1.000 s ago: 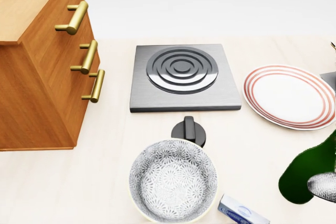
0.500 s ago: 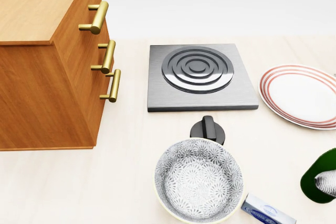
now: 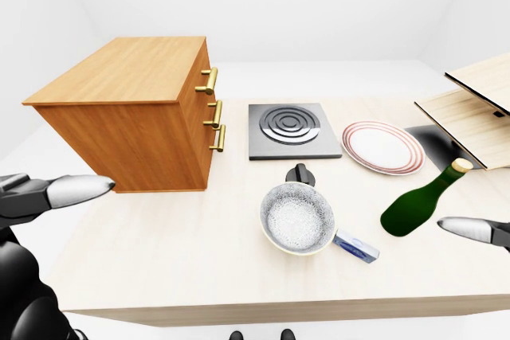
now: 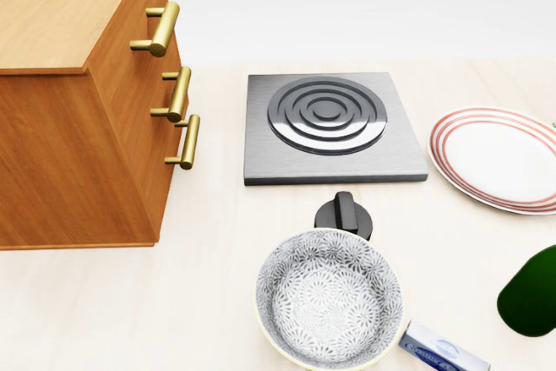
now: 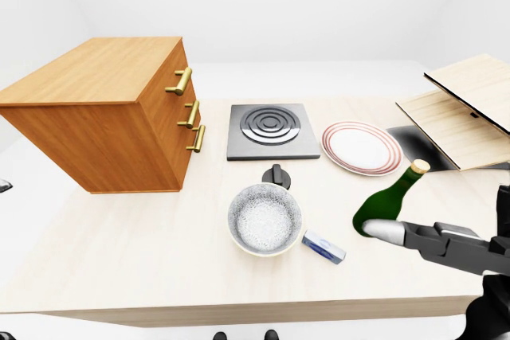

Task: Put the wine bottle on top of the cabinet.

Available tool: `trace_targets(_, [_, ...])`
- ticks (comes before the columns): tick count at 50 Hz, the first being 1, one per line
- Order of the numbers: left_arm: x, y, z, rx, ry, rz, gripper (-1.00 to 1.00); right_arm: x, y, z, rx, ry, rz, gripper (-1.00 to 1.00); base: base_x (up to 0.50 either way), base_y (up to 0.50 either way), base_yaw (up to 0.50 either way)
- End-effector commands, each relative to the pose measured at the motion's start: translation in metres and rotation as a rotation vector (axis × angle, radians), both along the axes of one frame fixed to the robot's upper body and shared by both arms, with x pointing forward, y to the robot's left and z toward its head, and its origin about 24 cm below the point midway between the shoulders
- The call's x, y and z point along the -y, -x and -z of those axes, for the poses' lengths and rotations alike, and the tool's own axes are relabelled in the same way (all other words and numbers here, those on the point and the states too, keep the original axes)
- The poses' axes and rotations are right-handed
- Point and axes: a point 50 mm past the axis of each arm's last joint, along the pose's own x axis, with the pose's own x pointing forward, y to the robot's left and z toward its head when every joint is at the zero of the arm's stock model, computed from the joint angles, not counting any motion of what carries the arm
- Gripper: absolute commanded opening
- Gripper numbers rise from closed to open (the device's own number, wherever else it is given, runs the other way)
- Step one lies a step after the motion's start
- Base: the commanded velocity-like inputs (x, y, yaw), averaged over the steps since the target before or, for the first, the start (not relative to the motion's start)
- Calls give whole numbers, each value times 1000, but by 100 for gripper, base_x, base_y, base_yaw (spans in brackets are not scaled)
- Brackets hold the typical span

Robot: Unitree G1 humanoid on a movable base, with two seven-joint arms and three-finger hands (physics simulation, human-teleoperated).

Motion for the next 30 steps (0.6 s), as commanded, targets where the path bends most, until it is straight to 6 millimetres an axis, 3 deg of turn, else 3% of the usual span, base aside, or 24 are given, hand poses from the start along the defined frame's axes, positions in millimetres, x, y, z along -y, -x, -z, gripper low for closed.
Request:
trace_targets(1, [1,0,0,0,-4,4,100,24,2,20,-116,-50,93,100,0,0,0])
trace_targets(25, [3,0,3,-10,-18,0,100,75,10,68,-314,-254,218,100,0,0,0])
trace_targets(30, [4,-2,5,-25,-19,0,100,82,10,60,-289,-237,237,100,0,0,0])
